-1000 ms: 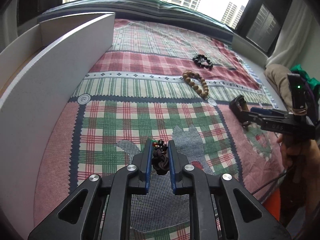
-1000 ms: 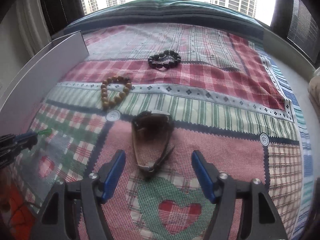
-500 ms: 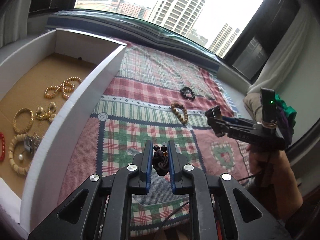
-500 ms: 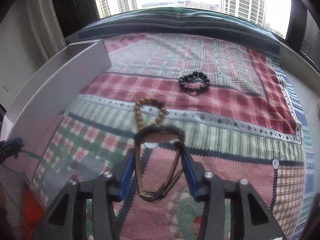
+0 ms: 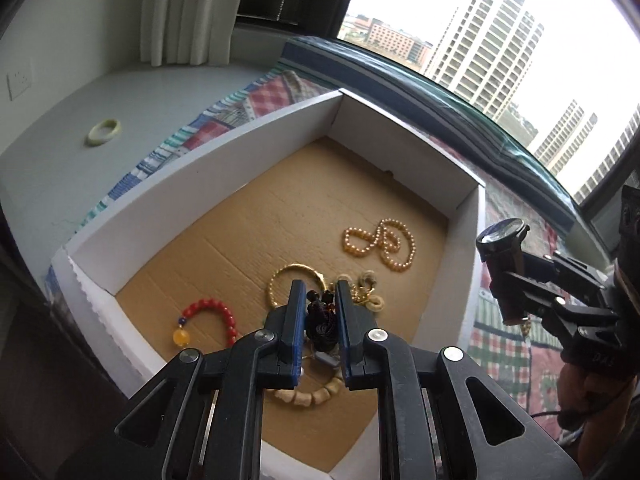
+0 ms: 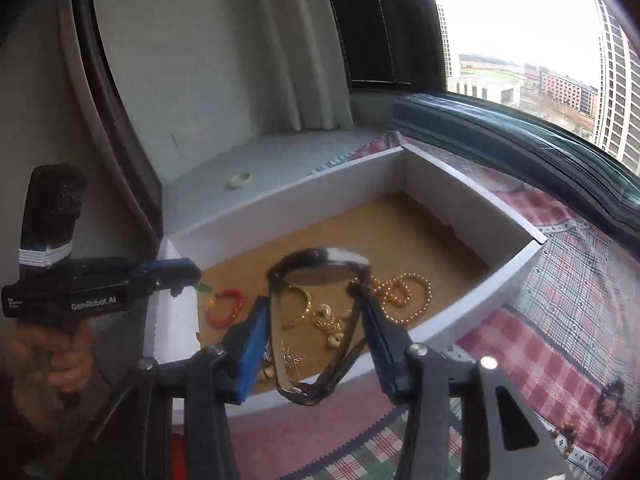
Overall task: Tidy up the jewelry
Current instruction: 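Carry both pendants into the white box and open both tools, then move both open tools back over the two bracelets on the quilt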
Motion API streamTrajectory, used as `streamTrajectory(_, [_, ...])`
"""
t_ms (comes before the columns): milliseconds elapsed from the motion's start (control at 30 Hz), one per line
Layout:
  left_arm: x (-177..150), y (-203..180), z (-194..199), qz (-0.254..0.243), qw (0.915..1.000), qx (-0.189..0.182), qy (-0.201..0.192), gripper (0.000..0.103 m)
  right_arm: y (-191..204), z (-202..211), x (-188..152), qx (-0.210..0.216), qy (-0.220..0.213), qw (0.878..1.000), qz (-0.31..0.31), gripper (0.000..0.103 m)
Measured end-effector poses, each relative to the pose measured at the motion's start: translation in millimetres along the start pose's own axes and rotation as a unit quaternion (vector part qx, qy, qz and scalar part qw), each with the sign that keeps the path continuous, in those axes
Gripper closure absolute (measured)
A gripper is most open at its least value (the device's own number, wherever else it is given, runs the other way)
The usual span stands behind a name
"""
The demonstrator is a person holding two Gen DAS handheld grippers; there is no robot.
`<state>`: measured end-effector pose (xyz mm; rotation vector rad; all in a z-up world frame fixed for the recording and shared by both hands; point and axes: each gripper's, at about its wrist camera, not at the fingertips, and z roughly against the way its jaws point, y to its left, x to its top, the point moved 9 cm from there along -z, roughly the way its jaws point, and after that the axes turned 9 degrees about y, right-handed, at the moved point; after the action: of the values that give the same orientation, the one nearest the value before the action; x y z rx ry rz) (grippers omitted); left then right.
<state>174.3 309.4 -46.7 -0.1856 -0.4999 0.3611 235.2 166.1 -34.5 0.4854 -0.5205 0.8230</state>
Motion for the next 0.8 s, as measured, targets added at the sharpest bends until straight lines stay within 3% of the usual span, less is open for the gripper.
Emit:
streamTrajectory(100, [-0.5,17.7,-26.0,0.008,0.9994,0.031,0.016,0.088,12.2,-44.2,4.2,0.007,0.031,0.999,0.012,0.055])
streamTrajectory(133, [-1.8,21.9,-30.8,0.008,0.9985,0.050,0.019,0.083,12.5,-58.4,1.9,0.005,0.045,0.999,0.010,0.053])
streamTrajectory(200, [-6.6,28.8,-34.1,0.010,0.9973,0.070,0.019,0.056,9.3,-82.2,-5.9,-0.006,0.080,0.997,0.001,0.050])
streamTrajectory(233, [-8.1,31.1,-32.5,0.014,0.9975,0.068,0.013,0.035,5.0,-86.3,-10.2,-0.010,0.089,0.996,-0.007,0.044])
streamTrajectory(267, [-11.3,31.5,-28.5,0.018,0.9979,0.063,0.004,0.025,1.1,-83.9,-12.5,-0.013,0.087,0.996,-0.017,0.039])
streamTrajectory(300, [-14.6,30.3,-25.3,0.018,0.9981,0.059,-0.002,0.024,-2.0,-75.3,-13.1,-0.013,0.075,0.997,-0.025,0.033])
streamTrajectory(433, [-26.8,15.5,-13.5,0.011,0.9986,0.052,-0.007,0.024,-10.4,-24.7,-22.0,-0.027,0.019,0.999,-0.038,0.027])
streamTrajectory(533, [-37.6,-11.5,-4.4,-0.017,0.9988,0.044,-0.014,0.024,-24.2,-0.8,-42.5,-0.052,0.001,0.998,-0.046,0.026])
streamTrajectory(800, [-79.8,-109.2,7.7,-0.106,0.9942,-0.009,-0.014,0.019,-88.7,46.8,-153.3,-0.134,0.010,0.984,-0.113,0.026])
